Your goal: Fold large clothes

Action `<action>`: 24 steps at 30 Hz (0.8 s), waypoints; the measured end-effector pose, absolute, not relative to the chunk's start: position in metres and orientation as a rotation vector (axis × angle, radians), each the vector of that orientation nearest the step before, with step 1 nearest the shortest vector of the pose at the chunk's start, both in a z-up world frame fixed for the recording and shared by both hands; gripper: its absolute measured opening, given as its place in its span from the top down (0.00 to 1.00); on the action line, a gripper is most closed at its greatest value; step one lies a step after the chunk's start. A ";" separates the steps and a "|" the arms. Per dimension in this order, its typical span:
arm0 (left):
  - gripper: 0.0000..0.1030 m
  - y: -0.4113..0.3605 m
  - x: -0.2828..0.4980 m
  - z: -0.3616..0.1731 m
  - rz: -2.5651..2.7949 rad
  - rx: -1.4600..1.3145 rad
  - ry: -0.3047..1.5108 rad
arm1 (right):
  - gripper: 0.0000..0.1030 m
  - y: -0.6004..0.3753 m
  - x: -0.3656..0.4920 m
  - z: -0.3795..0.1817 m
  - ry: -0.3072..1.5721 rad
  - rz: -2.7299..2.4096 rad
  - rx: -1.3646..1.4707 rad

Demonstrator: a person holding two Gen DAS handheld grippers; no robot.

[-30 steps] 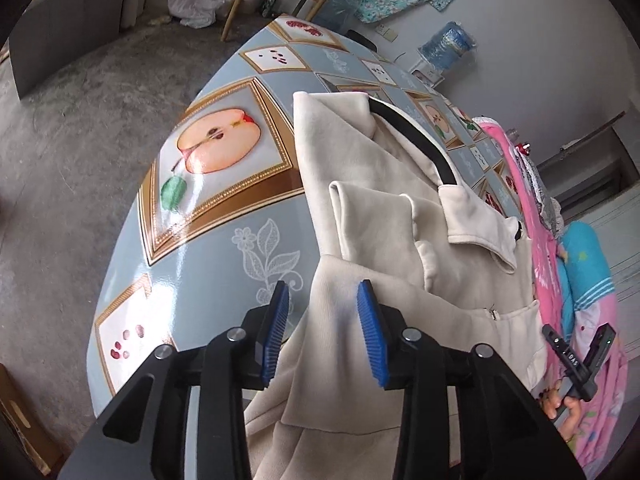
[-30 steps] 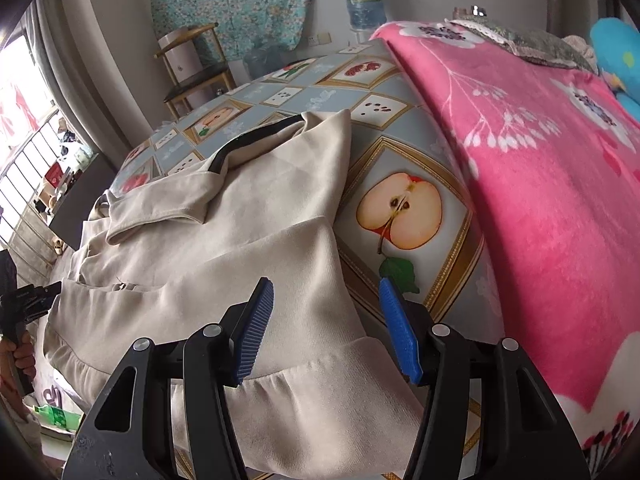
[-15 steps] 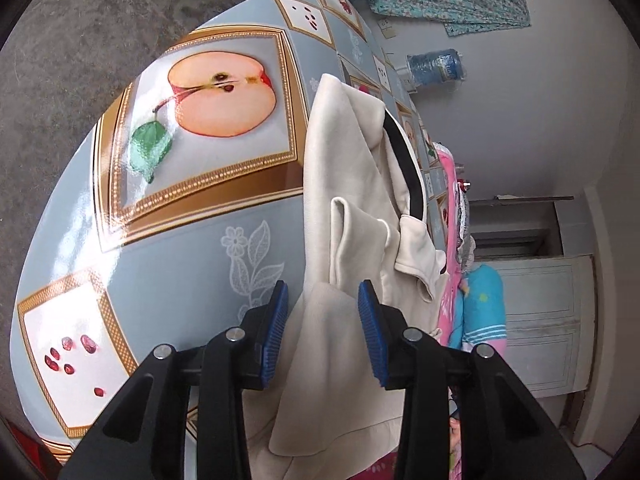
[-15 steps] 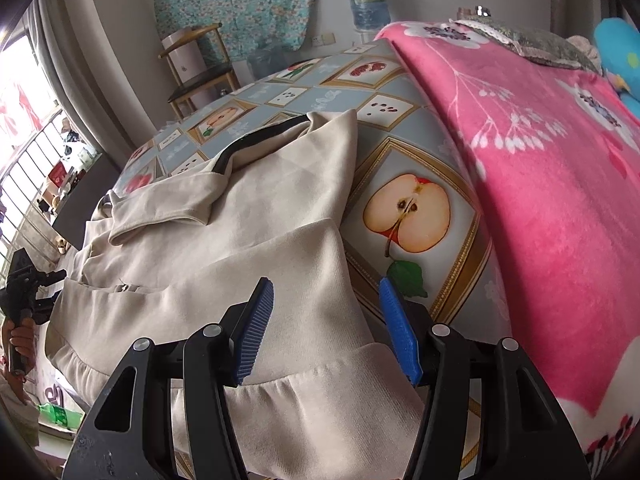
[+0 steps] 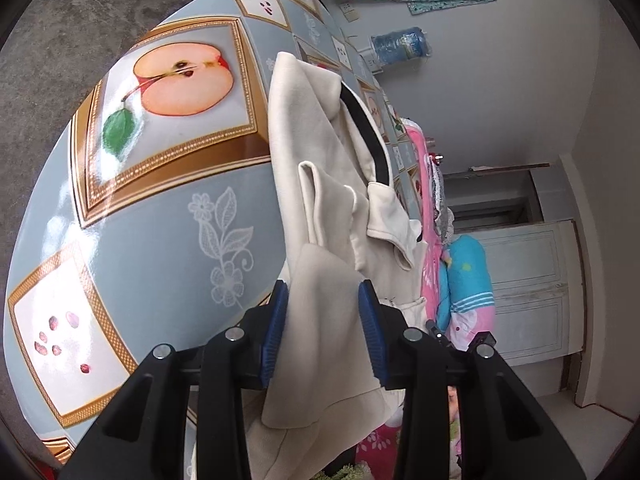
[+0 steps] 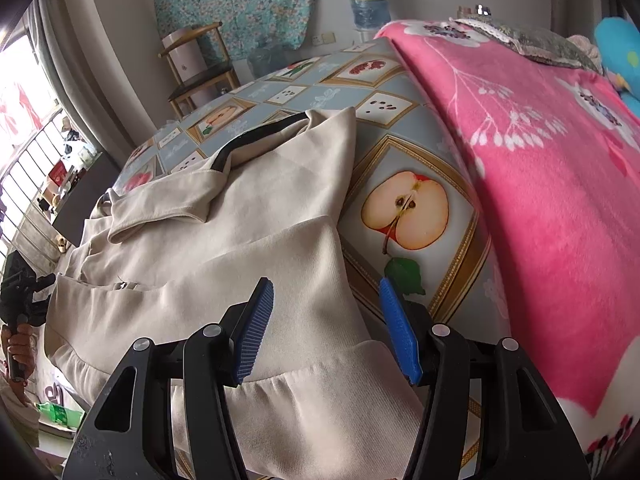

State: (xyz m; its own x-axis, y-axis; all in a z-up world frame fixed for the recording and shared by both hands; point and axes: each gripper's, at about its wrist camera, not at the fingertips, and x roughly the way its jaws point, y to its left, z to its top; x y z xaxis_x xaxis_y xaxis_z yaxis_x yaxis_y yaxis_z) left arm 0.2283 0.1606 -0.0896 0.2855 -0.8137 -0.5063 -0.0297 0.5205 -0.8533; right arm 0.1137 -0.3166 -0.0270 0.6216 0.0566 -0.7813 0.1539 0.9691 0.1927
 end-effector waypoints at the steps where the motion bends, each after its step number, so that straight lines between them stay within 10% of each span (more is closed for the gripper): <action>1: 0.66 0.159 0.226 -0.088 -0.625 -0.861 1.173 | 0.47 -0.317 0.114 -0.027 0.899 -0.057 0.250; 24: 0.82 0.070 0.196 -0.038 -0.399 -0.038 1.019 | 0.47 -0.326 0.109 -0.029 0.911 -0.036 0.261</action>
